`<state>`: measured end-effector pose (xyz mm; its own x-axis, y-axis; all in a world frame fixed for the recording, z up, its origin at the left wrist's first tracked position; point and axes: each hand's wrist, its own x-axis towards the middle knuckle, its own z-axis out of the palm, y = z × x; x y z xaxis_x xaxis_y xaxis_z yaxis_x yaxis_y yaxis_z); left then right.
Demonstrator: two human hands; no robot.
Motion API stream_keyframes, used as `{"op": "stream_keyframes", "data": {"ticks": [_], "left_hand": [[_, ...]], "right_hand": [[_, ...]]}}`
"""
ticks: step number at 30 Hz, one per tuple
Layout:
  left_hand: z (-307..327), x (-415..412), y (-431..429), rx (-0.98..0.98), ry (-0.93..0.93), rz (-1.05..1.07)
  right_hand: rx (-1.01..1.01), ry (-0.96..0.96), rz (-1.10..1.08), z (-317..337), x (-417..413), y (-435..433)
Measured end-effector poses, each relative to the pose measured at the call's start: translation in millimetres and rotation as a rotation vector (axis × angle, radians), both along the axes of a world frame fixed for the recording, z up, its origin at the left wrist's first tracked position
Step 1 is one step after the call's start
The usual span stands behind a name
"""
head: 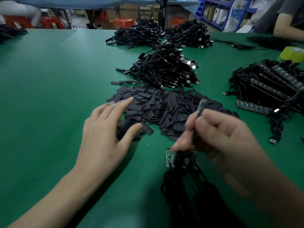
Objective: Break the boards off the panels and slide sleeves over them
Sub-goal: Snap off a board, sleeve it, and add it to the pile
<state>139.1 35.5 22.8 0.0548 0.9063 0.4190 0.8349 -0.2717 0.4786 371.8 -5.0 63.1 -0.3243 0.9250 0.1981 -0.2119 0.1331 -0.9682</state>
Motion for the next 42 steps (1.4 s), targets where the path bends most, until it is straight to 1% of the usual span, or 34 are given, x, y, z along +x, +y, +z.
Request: {"op": "stream_keyframes", "data": {"ticks": [1, 2, 3, 4, 5, 7, 9, 10, 13, 16, 21, 23, 24, 25, 27, 28, 29, 33, 37, 38, 42], "left_hand": [[-1.4, -2.7, 1.4, -0.057, 0.105, 0.036], [-3.0, -4.2, 2.3, -0.122, 0.172, 0.052], [-4.9, -4.5, 2.8, -0.166, 0.216, 0.057], [-7.0, -4.2, 3.3, -0.178, 0.249, 0.057], [-8.0, -3.7, 3.4, -0.163, 0.278, 0.059], [-6.3, -2.1, 3.4, -0.105, 0.317, 0.079], [-3.1, -2.3, 3.6, -0.043, 0.306, 0.097], [-2.3, -3.0, 3.4, -0.020, 0.289, 0.099], [-2.9, -5.5, 3.8, -0.001, 0.259, 0.093], [-4.4, -6.7, 6.0, 0.027, 0.212, 0.083], [-8.8, -7.5, 8.4, 0.092, 0.178, 0.064], [-8.6, -6.3, 8.6, 0.098, 0.107, 0.005], [-8.1, -4.1, 7.3, 0.099, 0.030, -0.050], [-7.4, -0.8, 4.4, 0.083, -0.085, -0.118], [-4.2, 9.3, -4.6, -0.017, -0.348, -0.264], [-2.3, 15.0, -10.0, -0.064, -0.431, -0.320], [-1.3, 20.5, -14.7, -0.077, -0.462, -0.361], [1.1, 34.3, -24.2, -0.026, -0.423, -0.462], [1.6, 37.5, -28.5, 0.133, -0.233, -0.462], [0.5, 37.5, -28.8, 0.159, -0.218, -0.450], [-0.4, 33.6, -25.3, 0.141, -0.282, -0.376]], "right_hand": [[0.003, 0.076, 0.000, 5.9, 5.1, 2.0], [0.005, 0.120, -0.011, 11.6, 10.9, 4.2], [0.003, 0.130, -0.026, 16.4, 17.5, 6.0], [0.004, 0.100, -0.042, 20.0, 23.3, 7.7], [0.008, 0.032, -0.067, 22.2, 28.5, 8.8], [0.019, -0.191, -0.124, 20.5, 34.9, 9.8], [0.008, -0.430, -0.146, 13.1, 34.2, 10.1], [-0.012, -0.516, -0.140, 8.8, 32.3, 9.7], [-0.035, -0.659, -0.113, -2.2, 25.8, 9.3], [0.001, -0.721, -0.105, -12.3, 24.8, 10.9], [0.007, -0.721, -0.101, -23.1, 24.8, 11.5], [0.025, -0.719, -0.134, -25.2, 24.1, 11.6], [0.033, -0.706, -0.156, -25.9, 23.3, 11.4], [0.041, -0.686, -0.177, -26.3, 22.3, 10.9], [0.049, -0.644, -0.210, -26.9, 19.0, 9.7], [0.046, -0.617, -0.214, -27.0, 16.9, 8.9], [0.038, -0.587, -0.204, -27.0, 14.8, 7.8], [0.003, -0.509, -0.127, -25.8, 10.0, 4.4], [-0.017, -0.469, -0.143, -27.1, 8.0, 1.9], [-0.017, -0.473, -0.146, -26.8, 6.8, 1.3], [-0.020, -0.507, -0.170, -22.5, 9.2, 2.7]]}}
